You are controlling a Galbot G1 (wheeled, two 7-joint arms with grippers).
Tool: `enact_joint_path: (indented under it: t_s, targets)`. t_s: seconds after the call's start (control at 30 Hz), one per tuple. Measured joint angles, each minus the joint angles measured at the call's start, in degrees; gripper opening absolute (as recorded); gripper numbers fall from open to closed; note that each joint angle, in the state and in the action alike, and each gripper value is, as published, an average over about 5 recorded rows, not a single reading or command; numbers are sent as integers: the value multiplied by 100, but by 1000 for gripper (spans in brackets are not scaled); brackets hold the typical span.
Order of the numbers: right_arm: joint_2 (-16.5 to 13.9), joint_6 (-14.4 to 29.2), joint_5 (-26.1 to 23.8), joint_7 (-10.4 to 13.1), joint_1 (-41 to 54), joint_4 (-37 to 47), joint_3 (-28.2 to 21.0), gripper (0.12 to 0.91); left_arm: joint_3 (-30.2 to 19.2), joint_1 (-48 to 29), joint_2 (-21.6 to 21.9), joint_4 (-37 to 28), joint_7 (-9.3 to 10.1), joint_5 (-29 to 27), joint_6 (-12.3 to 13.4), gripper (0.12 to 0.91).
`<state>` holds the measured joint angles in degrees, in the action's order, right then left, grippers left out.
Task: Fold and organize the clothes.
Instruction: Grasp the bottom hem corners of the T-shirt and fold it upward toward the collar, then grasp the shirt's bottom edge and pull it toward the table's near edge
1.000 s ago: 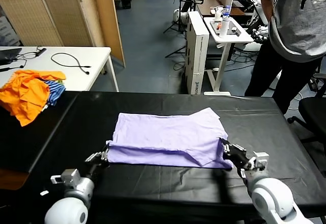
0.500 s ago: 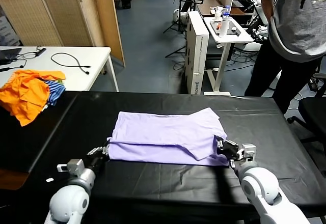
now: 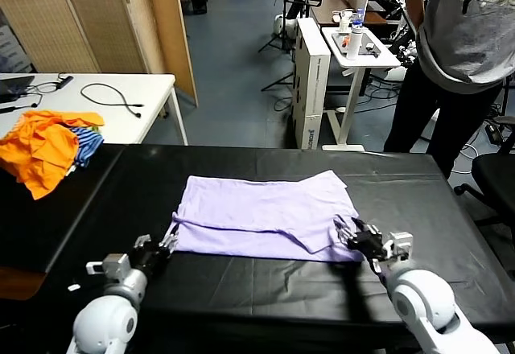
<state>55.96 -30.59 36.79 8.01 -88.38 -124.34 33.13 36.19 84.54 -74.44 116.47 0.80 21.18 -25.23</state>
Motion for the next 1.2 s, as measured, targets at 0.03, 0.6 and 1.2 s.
enact_joint_path:
  t_s: [0.03, 0.6, 1.2]
  targets:
    - [-3, 15, -14, -15, -82, -11, 35, 907, 11, 67, -14, 53, 1, -7, -3, 895]
    - [61, 45, -151, -57, -363, 91, -12, 530, 42, 458, -153, 163, 2, -86, 7, 907]
    - [24, -66, -160, -5, -438, 17, -48, 156, 9, 279, -134, -14, -23, 98, 29, 282]
